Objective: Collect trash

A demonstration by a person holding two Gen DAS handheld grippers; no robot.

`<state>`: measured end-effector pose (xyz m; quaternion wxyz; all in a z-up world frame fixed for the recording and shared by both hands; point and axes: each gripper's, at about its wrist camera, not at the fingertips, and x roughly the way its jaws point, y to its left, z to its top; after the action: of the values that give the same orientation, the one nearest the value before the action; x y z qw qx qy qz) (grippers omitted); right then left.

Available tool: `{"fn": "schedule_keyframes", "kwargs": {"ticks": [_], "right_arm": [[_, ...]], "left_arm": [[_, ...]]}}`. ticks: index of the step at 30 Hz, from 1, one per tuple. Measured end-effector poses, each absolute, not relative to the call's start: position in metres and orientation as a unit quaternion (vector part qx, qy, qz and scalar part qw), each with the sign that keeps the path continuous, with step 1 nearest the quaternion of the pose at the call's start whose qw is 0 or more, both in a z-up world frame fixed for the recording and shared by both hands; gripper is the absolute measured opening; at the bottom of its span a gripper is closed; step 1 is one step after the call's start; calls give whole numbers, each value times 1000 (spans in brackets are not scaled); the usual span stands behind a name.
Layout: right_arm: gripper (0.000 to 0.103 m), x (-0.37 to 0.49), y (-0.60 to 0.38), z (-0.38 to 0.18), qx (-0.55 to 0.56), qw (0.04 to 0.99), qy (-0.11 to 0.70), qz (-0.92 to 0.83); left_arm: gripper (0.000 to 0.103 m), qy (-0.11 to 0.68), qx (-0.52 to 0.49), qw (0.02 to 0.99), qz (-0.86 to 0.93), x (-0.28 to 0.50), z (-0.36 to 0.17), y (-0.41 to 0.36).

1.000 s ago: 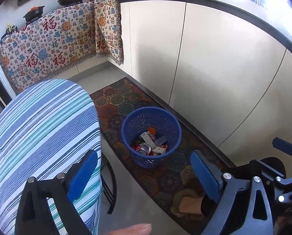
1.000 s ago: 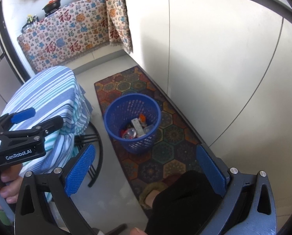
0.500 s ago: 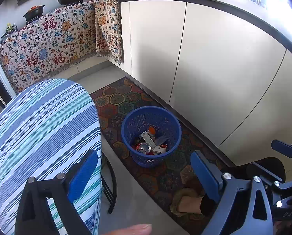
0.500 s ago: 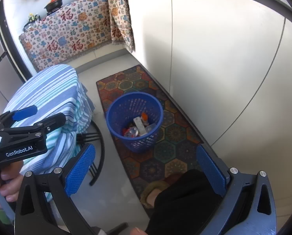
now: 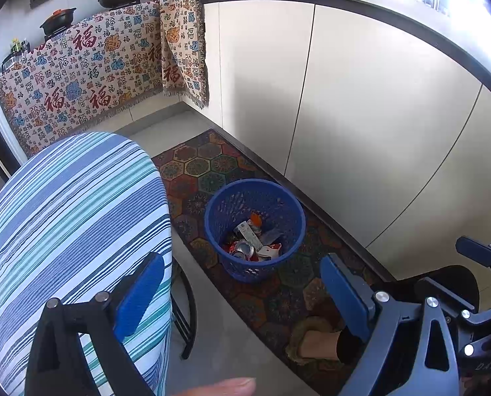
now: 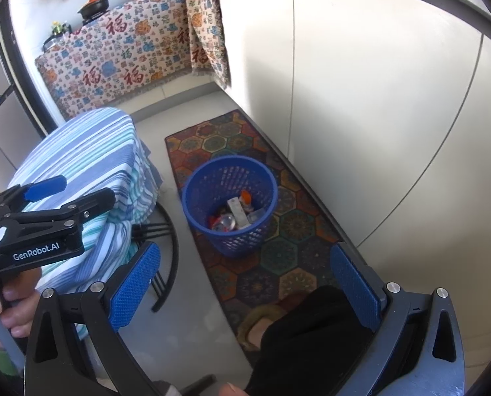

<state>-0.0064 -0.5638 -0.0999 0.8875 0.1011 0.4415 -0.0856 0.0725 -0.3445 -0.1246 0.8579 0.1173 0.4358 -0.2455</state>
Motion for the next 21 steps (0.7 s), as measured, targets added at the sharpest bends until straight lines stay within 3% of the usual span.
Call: {"fn": "schedule_keyframes", "kwargs": {"ticks": [21], "right_arm": [[103, -5, -562, -100, 101, 887, 442, -84]], "left_arm": [[97, 437, 117, 857, -246, 74, -125, -344]]}}
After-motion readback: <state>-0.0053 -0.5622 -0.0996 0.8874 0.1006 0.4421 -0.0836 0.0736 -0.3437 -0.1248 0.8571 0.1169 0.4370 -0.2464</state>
